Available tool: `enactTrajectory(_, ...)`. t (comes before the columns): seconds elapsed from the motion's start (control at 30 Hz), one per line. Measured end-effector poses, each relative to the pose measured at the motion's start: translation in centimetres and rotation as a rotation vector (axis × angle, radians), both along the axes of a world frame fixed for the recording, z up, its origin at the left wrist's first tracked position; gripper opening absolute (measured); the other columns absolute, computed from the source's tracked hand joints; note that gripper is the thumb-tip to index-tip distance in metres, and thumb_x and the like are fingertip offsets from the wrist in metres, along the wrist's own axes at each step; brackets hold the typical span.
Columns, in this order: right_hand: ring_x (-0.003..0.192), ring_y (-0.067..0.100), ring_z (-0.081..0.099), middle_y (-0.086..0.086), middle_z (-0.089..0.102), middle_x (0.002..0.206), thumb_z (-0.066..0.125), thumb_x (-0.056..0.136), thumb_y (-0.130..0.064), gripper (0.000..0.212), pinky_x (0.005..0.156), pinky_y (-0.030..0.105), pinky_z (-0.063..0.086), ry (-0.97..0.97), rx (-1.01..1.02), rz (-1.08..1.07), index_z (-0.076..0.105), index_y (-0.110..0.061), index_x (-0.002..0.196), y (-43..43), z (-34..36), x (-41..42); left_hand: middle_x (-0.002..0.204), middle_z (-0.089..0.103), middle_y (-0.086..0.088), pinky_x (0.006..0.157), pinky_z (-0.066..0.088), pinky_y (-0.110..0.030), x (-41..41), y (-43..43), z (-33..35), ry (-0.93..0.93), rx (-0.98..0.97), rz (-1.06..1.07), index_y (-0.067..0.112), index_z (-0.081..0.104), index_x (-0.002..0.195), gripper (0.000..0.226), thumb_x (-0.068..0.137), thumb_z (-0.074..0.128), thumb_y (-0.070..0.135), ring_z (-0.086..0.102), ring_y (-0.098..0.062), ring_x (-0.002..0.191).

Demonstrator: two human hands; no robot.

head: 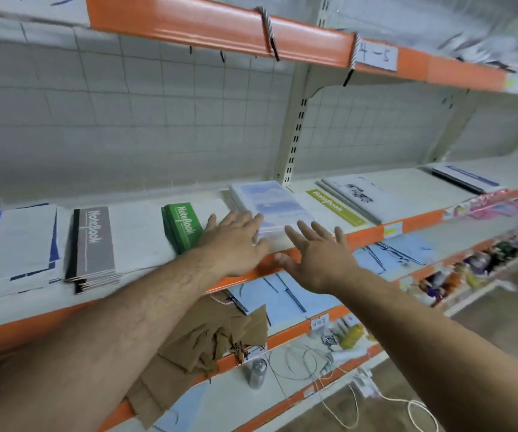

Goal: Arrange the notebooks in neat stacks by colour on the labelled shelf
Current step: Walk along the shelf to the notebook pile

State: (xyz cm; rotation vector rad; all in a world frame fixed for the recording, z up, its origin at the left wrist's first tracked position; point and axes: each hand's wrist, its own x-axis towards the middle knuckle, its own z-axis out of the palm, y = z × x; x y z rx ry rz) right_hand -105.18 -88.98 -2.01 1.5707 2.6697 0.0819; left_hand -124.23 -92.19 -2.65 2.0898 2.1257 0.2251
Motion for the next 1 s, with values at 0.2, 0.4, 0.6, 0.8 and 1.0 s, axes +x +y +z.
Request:
enactTrajectory(0.2,0.154,0.02,-0.001,-0.004,0.001,0.167,0.017,0.092,-0.076,0.081,0.12,0.059,-0.005,0.055,-0.006,-0.113,0.004,-0.033,0.159,0.1,-0.3,8.5,0.167,0.0,0.01,0.122,-0.005,-0.051,8.4,2.0,0.7,0.053,0.004,-0.107,0.035,0.003,0.159,0.067,0.099,0.016,0.062,-0.005,-0.016,0.154)
enactTrajectory(0.4,0.153,0.018,-0.003,-0.006,0.0,0.167,0.02,0.093,-0.077,0.081,0.119,0.058,-0.006,0.123,-0.015,-0.179,0.006,-0.033,0.159,1.4,-0.3,18.3,0.167,0.001,0.01,0.122,-0.003,-0.053,18.2,4.6,0.9,0.049,0.024,-0.155,0.036,0.003,0.159,0.068,0.098,0.017,0.064,-0.004,-0.015,0.154)
enactTrajectory(0.6,0.153,0.019,-0.004,-0.005,-0.003,0.167,0.021,0.094,-0.074,0.079,0.121,0.057,-0.003,0.113,-0.038,-0.199,0.003,-0.032,0.159,3.8,-0.1,29.5,0.167,0.001,0.01,0.122,-0.006,-0.052,29.2,7.6,1.1,0.034,0.025,-0.196,0.034,0.003,0.159,0.069,0.099,0.019,0.063,-0.004,-0.015,0.154)
enactTrajectory(0.8,0.153,0.02,-0.003,-0.003,-0.001,0.167,0.021,0.095,-0.073,0.078,0.122,0.055,-0.002,0.106,-0.048,-0.269,0.003,-0.033,0.159,6.4,0.0,38.7,0.167,0.0,0.009,0.122,-0.005,-0.052,38.2,11.5,1.0,0.065,0.017,-0.257,0.033,0.003,0.159,0.069,0.099,0.019,0.063,-0.004,-0.016,0.154)
enactTrajectory(1.0,0.154,0.019,0.0,-0.003,0.001,0.167,0.022,0.095,-0.073,0.078,0.122,0.054,0.0,0.137,-0.026,-0.34,0.006,-0.032,0.159,10.0,0.0,44.9,0.167,0.0,0.009,0.122,-0.005,-0.051,44.8,15.9,1.2,0.077,-0.005,-0.325,0.032,0.002,0.16,0.069,0.1,0.019,0.062,-0.005,-0.016,0.154)
